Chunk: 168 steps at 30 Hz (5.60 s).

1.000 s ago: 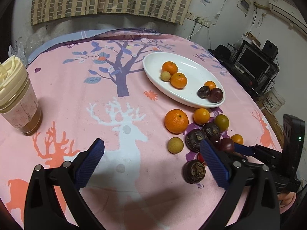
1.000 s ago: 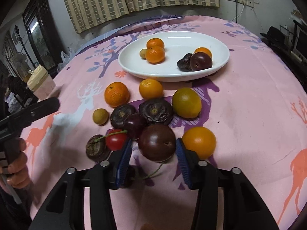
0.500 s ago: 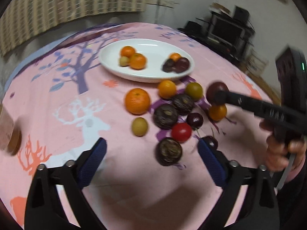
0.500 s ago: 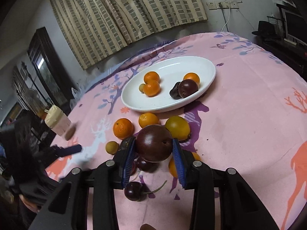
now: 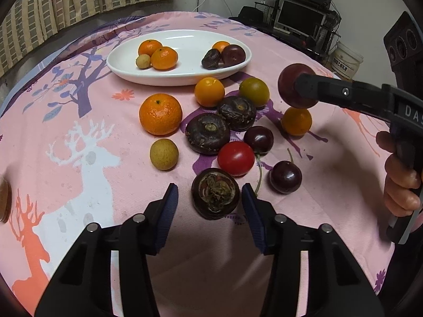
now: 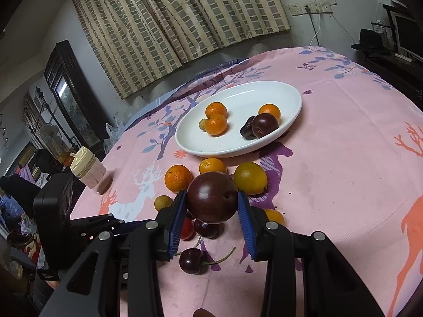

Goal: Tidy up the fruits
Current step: 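Grasp a dark brown fruit with the left gripper while the right gripper holds the plum, then carry both fruits over the white plate and open both grippers, then grasp a large orange with the left gripper while the right gripper grasps a yellow-orange fruit, then carry the orange and yellow-orange fruit over the plate and open both grippers, then grasp a dark red plum with the left gripper while the right gripper grasps a yellow-orange fruit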

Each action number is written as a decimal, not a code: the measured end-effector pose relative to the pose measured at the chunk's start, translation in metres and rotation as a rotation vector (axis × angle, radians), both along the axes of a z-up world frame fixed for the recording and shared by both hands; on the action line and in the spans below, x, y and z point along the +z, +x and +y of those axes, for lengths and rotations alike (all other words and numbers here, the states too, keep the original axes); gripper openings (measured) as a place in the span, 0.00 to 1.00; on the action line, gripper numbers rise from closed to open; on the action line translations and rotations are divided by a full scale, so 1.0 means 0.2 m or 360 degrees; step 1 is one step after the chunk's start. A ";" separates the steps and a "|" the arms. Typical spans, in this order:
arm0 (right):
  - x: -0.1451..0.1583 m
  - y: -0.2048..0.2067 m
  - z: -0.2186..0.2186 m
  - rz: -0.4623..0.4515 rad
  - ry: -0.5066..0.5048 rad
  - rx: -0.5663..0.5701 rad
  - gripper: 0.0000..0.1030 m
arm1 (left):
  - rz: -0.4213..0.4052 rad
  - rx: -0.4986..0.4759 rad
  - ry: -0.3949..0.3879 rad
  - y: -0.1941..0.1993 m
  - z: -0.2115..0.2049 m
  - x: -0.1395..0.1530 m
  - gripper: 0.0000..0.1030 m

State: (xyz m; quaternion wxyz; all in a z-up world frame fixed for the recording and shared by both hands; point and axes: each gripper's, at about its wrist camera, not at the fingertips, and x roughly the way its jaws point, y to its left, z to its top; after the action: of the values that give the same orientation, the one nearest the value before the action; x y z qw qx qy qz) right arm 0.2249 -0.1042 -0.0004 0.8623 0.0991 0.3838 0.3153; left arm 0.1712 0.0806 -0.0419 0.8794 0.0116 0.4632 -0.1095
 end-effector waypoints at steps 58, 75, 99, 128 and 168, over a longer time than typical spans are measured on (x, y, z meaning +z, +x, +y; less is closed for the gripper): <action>-0.12 0.33 0.16 0.0008 -0.0457 0.0074 0.48 | -0.0145 0.0669 -0.0114 0.21 0.45 0.13 0.91; -0.10 0.37 0.08 0.0128 -0.0176 0.0065 0.37 | -0.0149 0.0473 -0.0140 0.24 0.31 0.14 0.80; -0.04 0.35 0.08 0.0066 -0.0180 0.0064 0.37 | -0.0010 0.0350 -0.0091 0.44 0.14 0.02 0.42; 0.05 0.75 0.30 -0.0156 -0.0192 -0.0022 0.44 | -0.0247 0.0546 -0.0139 0.90 0.25 0.30 0.80; -0.19 0.11 0.06 0.0121 -0.0493 0.0096 0.41 | -0.0194 0.0627 -0.0136 0.12 0.31 0.23 0.95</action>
State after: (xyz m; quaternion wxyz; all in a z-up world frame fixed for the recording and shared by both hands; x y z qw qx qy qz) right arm 0.2472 -0.0928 -0.0381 0.8423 -0.0347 0.4629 0.2741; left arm 0.1955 0.1423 0.0043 0.9099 -0.1099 0.3975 0.0457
